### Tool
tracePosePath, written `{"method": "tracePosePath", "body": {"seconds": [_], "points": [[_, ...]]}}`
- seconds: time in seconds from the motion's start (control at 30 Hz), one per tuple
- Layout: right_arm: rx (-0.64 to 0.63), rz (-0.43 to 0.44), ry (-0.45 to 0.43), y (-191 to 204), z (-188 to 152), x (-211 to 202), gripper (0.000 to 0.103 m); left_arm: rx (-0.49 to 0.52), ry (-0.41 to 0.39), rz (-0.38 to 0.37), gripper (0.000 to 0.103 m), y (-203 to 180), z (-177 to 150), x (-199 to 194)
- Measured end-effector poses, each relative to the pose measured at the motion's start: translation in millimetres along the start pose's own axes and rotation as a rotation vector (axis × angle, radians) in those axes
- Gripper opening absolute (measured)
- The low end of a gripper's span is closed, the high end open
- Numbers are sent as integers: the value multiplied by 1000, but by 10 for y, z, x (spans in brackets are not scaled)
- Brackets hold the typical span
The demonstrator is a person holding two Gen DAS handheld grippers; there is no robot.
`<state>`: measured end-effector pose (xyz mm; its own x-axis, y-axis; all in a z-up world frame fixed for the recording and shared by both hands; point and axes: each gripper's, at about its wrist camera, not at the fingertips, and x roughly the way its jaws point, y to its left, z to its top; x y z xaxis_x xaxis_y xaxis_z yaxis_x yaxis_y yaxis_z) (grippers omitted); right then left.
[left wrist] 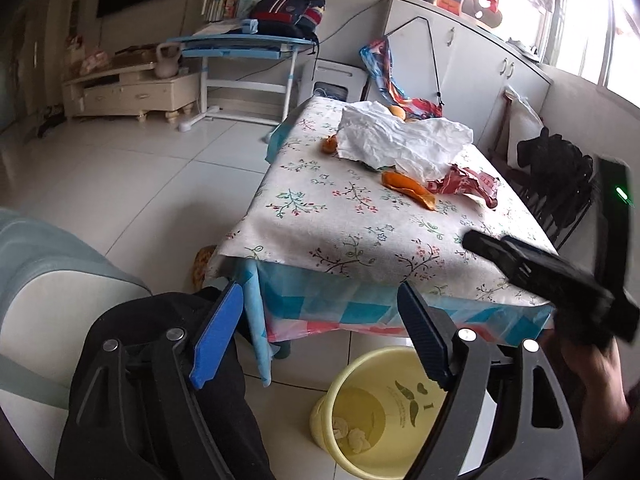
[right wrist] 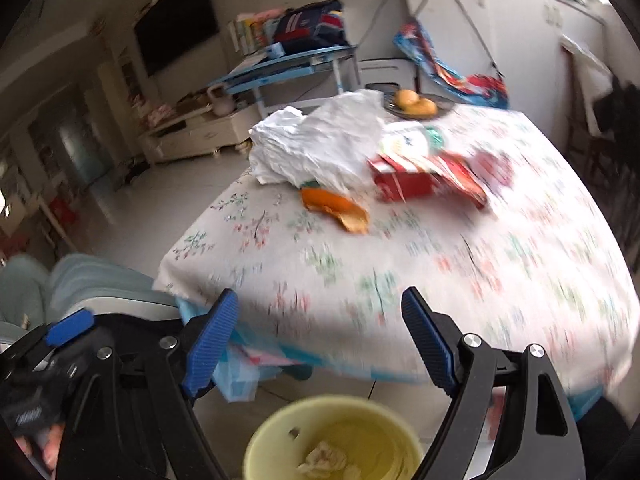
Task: Collect trash
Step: 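Grasp the orange peel with the right gripper and lift it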
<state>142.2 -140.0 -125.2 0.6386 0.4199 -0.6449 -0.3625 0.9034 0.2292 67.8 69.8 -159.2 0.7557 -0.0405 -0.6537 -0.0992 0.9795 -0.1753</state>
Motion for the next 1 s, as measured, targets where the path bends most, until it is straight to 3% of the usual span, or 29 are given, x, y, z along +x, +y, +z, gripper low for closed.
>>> {"method": "tracePosePath", "body": {"seconds": [0.2,0.43,0.6,0.77,0.83,1.0], "points": [[-43,-15,39,-89,368,495,80,-15,8,1,78,48,-8,56],[-38,7,93,-196,536,864,80,-20,28,-1,78,31,-5,142],[-59,18,112,-197,568,997,69,-24,33,-5,79,43,14,176],[-77,28,129,-172,535,941,41,2,24,-12,79,5,109,218],[-64,51,137,-191,478,872,30,59,0,-10,79,-69,213,249],[-28,98,141,-286,268,604,24,250,-84,5,79,-321,562,369]]}}
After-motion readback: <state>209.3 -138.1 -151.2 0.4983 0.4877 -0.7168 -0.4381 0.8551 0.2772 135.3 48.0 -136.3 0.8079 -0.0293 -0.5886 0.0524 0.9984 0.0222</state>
